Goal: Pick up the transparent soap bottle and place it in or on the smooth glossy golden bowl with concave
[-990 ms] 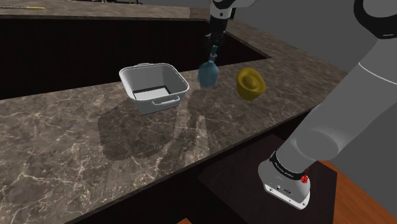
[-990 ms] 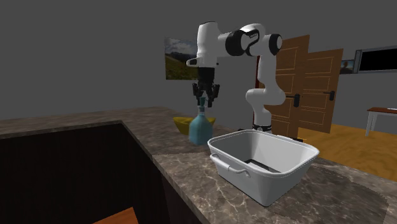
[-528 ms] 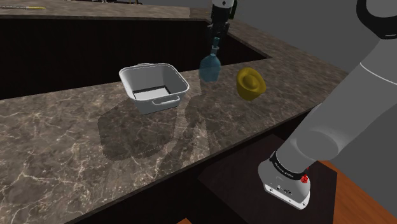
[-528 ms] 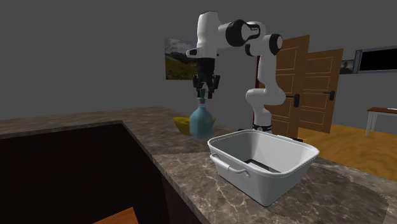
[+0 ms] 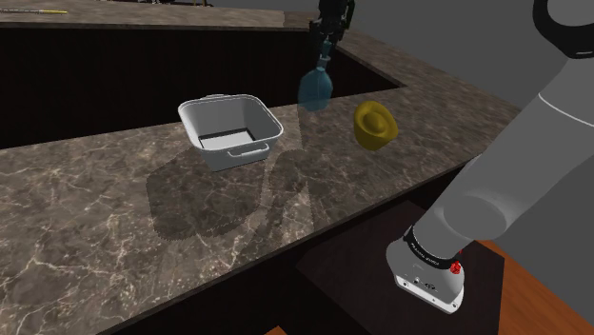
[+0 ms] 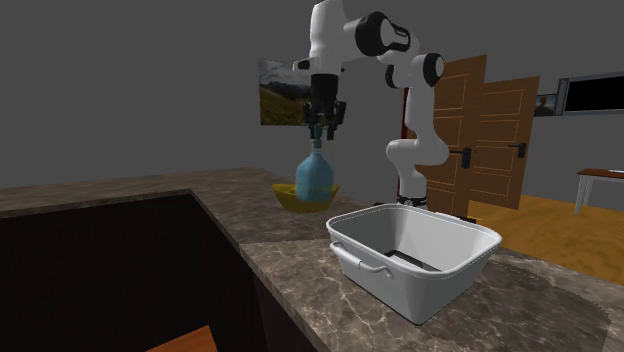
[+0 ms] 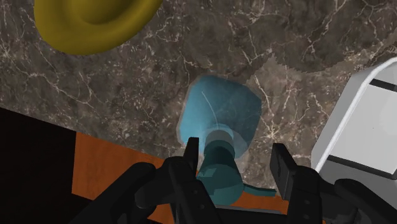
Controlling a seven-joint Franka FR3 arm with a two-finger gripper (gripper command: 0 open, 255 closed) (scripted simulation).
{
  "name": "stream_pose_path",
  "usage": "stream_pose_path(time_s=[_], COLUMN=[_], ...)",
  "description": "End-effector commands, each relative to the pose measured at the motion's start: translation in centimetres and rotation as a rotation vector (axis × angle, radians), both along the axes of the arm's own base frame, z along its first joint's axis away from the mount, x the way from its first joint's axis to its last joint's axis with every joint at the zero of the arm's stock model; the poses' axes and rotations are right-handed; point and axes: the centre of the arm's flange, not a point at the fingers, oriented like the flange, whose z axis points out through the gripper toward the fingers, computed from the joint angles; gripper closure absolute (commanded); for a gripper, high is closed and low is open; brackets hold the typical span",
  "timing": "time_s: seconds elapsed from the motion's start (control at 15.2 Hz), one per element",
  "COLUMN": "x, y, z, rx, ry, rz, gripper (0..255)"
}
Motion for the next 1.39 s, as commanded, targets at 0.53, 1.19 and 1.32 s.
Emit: stream_pose_path(time_s=[0.53,1.19,1.32], x=[-0.1,-7.2,-8.9], y=[0.0,-7.1,-8.9], z=[5.3,9.3,10.1], rx=[0.000,0.000,0.000], ry=[0.000,0.000,0.000], rz=[0.000,0.000,0.000], gripper=[255,255,255])
